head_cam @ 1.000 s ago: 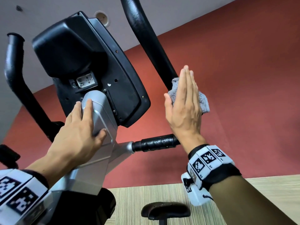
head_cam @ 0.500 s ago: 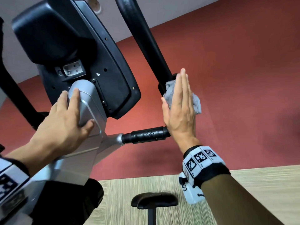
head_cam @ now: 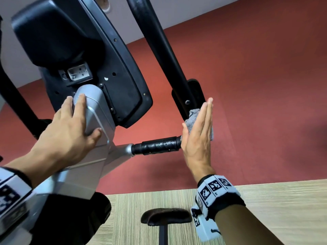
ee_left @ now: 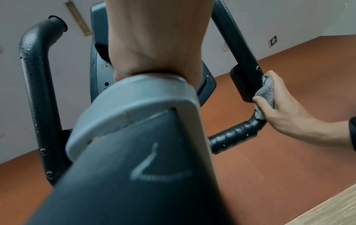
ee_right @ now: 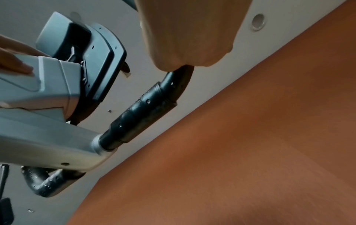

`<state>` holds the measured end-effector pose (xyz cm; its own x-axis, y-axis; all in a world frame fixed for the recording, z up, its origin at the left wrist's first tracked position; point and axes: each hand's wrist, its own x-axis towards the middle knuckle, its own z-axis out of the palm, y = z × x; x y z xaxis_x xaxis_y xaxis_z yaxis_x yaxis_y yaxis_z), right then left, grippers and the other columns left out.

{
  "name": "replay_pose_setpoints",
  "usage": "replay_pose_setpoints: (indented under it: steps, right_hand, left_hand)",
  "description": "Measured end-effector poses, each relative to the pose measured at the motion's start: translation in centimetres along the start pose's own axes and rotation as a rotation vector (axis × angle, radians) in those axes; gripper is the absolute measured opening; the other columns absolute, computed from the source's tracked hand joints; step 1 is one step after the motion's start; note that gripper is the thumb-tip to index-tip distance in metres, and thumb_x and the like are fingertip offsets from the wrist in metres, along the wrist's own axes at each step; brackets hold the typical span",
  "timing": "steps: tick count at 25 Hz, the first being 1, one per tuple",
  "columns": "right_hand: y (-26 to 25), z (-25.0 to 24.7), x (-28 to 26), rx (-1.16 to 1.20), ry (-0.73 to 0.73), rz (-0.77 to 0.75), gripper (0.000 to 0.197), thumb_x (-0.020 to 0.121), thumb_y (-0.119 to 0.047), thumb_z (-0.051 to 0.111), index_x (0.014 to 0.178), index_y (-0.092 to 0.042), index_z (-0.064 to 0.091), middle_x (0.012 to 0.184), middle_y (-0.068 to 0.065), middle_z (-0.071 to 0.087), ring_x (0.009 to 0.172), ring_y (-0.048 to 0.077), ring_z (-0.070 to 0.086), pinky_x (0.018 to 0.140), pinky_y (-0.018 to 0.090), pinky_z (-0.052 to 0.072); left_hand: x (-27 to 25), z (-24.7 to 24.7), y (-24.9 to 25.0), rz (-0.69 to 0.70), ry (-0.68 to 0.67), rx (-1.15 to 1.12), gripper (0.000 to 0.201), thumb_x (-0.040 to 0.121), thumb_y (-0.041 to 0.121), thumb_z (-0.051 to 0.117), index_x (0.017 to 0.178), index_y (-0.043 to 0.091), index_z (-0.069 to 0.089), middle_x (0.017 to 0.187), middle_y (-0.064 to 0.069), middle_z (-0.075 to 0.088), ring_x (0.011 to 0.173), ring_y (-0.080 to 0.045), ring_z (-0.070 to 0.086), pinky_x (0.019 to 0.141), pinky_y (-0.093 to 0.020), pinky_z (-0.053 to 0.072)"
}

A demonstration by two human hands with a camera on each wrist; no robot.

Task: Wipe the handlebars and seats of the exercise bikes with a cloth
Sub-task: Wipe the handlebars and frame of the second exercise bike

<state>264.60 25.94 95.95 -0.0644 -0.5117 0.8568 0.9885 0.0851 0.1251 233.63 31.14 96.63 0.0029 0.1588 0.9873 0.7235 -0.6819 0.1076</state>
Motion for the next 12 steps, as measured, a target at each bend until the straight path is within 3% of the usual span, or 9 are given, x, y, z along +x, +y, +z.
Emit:
replay_pose_setpoints:
  steps: [2, 7, 9, 12]
  right_hand:
    - [-0.5, 0.1, -0.1, -0.008, -0.015, 0.039, 0.074, 0.103, -0.016, 0.052, 0.158, 0.008, 0.009, 0.168, 0.025, 0.007, 0.157, 0.034, 0.01, 0.123, 0.052, 0.027]
    - [-0.4, 0.1, 1.9, -0.032, 0.001, -0.035, 0.072, 0.103, -0.02, 0.052, 0.157, 0.008, 0.012, 0.167, 0.026, 0.011, 0.157, 0.035, 0.014, 0.127, 0.048, 0.02]
    - [-0.7, 0.7, 0.0, 0.071, 0.057, 0.093, 0.072, 0.104, -0.017, 0.053, 0.157, 0.009, 0.012, 0.167, 0.026, 0.01, 0.157, 0.034, 0.012, 0.126, 0.048, 0.024]
    - [-1.8, 2.0, -3.2, 0.283, 0.09, 0.339, 0.074, 0.105, -0.015, 0.051, 0.16, 0.003, 0.004, 0.17, 0.019, 0.003, 0.159, 0.023, 0.006, 0.128, 0.035, 0.019]
  left_hand:
    - [0.0, -0.1, 0.1, 0.002, -0.001, 0.009, 0.096, 0.093, 0.039, 0.066, 0.163, 0.02, 0.003, 0.169, -0.017, 0.003, 0.153, -0.039, 0.015, 0.121, -0.053, 0.024]
    - [0.1, -0.1, 0.2, -0.002, -0.011, 0.02, 0.096, 0.094, 0.039, 0.066, 0.163, 0.019, 0.002, 0.169, -0.018, 0.002, 0.152, -0.039, 0.015, 0.122, -0.053, 0.023]
    - [0.1, -0.1, 0.1, -0.005, -0.015, 0.021, 0.096, 0.094, 0.04, 0.066, 0.162, 0.019, 0.002, 0.169, -0.017, 0.002, 0.152, -0.039, 0.015, 0.121, -0.054, 0.024]
    - [0.1, -0.1, 0.2, -0.005, -0.018, 0.034, 0.095, 0.094, 0.04, 0.065, 0.162, 0.019, 0.002, 0.169, -0.016, 0.001, 0.152, -0.039, 0.015, 0.12, -0.055, 0.025]
